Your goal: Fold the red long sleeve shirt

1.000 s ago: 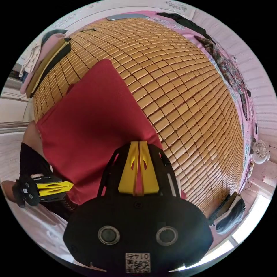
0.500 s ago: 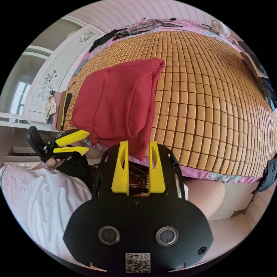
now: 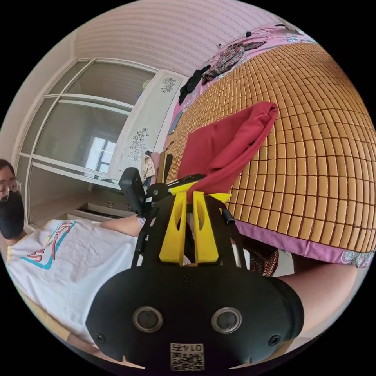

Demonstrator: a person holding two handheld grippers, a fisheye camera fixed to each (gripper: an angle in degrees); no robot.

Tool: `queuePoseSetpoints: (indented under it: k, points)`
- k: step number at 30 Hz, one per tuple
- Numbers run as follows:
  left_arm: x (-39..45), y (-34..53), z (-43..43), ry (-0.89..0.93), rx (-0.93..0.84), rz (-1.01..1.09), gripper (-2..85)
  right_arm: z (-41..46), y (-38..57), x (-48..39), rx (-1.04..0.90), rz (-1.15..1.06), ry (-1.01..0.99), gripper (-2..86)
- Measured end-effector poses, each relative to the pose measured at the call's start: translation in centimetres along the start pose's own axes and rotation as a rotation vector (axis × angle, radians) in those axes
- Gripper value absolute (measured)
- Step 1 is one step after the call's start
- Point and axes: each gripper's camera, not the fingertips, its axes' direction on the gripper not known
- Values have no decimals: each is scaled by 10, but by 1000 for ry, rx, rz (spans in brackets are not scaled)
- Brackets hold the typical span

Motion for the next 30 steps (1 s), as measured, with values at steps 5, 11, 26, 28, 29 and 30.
queuePoseSetpoints:
  k: [5,11,26,28,29,30]
  points:
    - [2,23,-15,8,-14,-18,43,-46,27,52,224,167,-50,90]
    - [0,58,-48,32,16,-45,43,-35,45,122,356,489,-120,173]
    - [-28,76,-120,250,195,-115,40,-83,43,81,514,326,-179,66]
    - [-33,70,-125,370,251,-154,40,-108,52,57,520,258,-78,67]
    - [-35,66,-127,430,279,-161,39,-122,56,37,505,216,32,67]
    - [-34,61,-129,453,300,-148,39,-127,57,27,488,194,94,67]
